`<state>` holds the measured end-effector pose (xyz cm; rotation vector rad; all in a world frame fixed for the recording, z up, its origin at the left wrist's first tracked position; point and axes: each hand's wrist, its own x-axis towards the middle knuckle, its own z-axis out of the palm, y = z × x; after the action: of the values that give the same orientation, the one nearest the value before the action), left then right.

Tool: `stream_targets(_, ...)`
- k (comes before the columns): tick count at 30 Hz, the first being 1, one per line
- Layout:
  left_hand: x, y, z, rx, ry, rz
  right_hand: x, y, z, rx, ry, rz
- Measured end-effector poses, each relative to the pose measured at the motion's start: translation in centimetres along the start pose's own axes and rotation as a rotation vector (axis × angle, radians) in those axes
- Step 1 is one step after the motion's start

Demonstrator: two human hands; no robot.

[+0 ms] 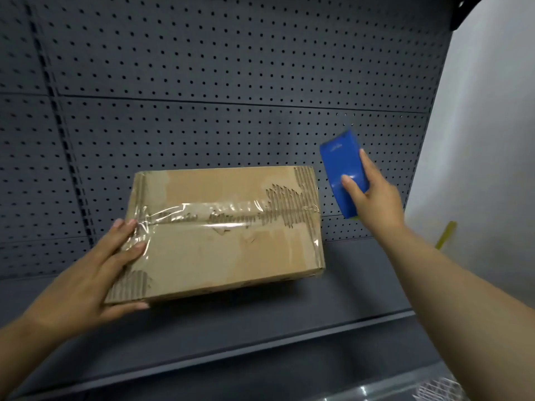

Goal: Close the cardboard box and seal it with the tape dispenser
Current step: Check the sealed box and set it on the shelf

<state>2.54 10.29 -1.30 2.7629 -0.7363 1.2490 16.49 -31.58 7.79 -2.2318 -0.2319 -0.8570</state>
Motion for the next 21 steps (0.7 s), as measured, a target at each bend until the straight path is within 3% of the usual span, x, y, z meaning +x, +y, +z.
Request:
stream_targets(4,-1.0,0.7,0.3,0.028,0.033,0.041,-0.7,5.1,1.6,-0.245,-0.082,0.055)
stream_targets(12,-2.8,0.7,1.9,0.086,0.08,0.032,-2.9,12.6,5.1,-0.613,-0.472,0.094)
stream_targets(21,-5.0,-0.7,3.1,0.099,0.038,-0.027,-2.0,14.2,8.0,-0.836,-0.498,-0.117)
